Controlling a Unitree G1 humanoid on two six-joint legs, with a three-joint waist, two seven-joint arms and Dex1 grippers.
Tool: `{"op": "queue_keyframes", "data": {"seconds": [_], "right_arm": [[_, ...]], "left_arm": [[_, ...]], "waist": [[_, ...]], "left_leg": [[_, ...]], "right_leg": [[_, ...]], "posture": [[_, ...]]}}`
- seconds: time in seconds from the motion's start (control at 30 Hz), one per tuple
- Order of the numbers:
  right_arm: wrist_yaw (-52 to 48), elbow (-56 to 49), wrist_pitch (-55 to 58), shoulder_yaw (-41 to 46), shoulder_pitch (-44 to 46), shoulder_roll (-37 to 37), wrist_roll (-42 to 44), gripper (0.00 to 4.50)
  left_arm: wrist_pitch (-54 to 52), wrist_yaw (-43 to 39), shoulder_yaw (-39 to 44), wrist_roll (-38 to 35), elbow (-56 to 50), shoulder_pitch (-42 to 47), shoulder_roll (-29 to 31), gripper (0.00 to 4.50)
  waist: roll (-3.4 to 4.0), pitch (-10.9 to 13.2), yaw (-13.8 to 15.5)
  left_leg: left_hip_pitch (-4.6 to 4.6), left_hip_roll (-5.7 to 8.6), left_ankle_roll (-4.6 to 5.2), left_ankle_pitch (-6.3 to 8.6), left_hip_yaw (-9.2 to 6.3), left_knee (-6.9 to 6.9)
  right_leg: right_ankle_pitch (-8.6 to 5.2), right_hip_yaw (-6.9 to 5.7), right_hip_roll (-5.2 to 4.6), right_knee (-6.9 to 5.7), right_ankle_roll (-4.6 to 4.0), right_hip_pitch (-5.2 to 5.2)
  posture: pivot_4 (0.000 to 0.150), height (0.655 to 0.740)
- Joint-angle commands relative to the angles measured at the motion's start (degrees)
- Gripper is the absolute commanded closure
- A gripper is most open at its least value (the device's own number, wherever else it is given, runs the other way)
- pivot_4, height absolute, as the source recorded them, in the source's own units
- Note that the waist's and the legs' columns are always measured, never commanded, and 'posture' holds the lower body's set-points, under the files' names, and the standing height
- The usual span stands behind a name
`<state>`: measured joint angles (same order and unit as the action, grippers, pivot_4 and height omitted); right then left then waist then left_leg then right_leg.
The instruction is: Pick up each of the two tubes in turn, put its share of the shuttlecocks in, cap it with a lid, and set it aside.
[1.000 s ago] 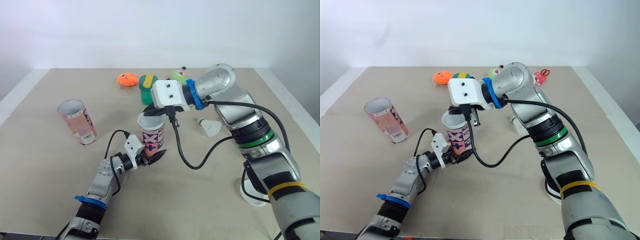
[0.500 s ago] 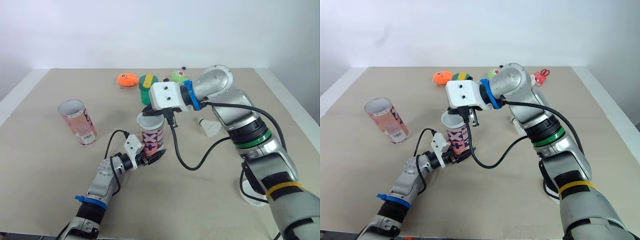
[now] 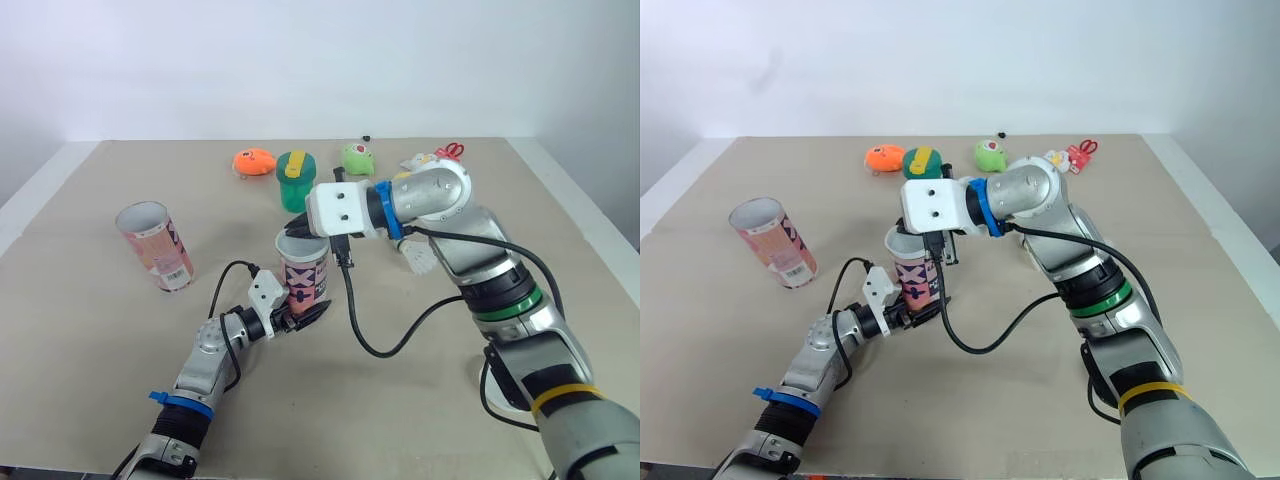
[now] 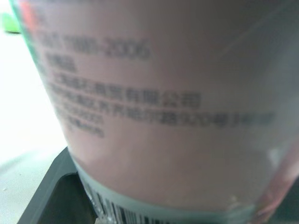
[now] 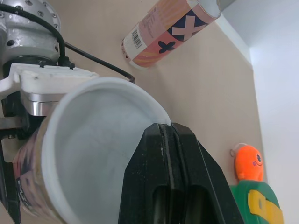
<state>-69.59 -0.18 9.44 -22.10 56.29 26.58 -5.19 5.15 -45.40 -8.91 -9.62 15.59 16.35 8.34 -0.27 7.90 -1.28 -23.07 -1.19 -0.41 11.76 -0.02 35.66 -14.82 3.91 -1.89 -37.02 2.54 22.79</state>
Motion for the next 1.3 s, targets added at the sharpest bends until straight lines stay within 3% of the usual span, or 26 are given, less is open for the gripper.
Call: {"op": "queue_keyframes", "data": {"seconds": [0.03,0.43,0.87,1.17,1.3], "right_arm": [[-0.77,0.13,-1.70,-5.05,-3.60,-0.90,-1.59,4.45],[6.07,4.25,-11.12,-5.68,-6.02,-4.30,-7.09,4.45],[8.99,7.84,-17.16,-7.61,-9.21,-5.83,-11.96,4.45],[2.64,2.70,-10.33,-6.00,-8.68,-5.37,-6.02,4.45],[0.04,-0.04,-2.94,-2.54,-4.80,-5.11,-0.59,3.23]], "left_arm": [[-2.18,0.33,-1.61,1.02,4.46,-1.76,-0.27,1.13],[-2.25,0.21,-1.57,1.03,4.35,-1.88,-0.22,1.13],[-2.25,0.11,-1.67,0.94,4.63,-1.69,-0.39,1.13],[-2.28,0.08,-1.65,0.96,4.62,-1.80,-0.37,1.13],[-2.25,-0.09,-1.66,0.97,4.69,-1.78,-0.40,1.13]], "waist": [[0.03,-0.06,0.00],[0.05,-0.22,-0.24],[0.10,-0.40,-0.25],[0.11,-0.42,-0.24],[0.10,-0.36,-0.14]], "left_leg": [[0.01,0.00,0.00,0.00,0.00,-0.01],[0.72,-0.02,-0.14,0.08,-0.05,-0.25],[0.79,-0.08,-0.14,0.08,-0.04,-0.28],[0.78,-0.07,-0.22,0.13,-0.05,-0.29],[0.74,-0.06,-0.23,0.14,-0.04,-0.32]], "right_leg": [[-0.01,0.00,0.00,0.00,0.00,0.00],[-0.07,-0.01,0.00,0.02,-0.06,-0.45],[-0.06,-0.04,-0.03,0.02,-0.07,-0.45],[-0.08,-0.05,-0.09,0.03,-0.08,-0.45],[-0.13,-0.06,-0.13,0.07,-0.08,-0.43]], "posture": [[0.150,0.7400],[0.150,0.7400],[0.150,0.7400],[0.150,0.7400],[0.150,0.7400]]}}
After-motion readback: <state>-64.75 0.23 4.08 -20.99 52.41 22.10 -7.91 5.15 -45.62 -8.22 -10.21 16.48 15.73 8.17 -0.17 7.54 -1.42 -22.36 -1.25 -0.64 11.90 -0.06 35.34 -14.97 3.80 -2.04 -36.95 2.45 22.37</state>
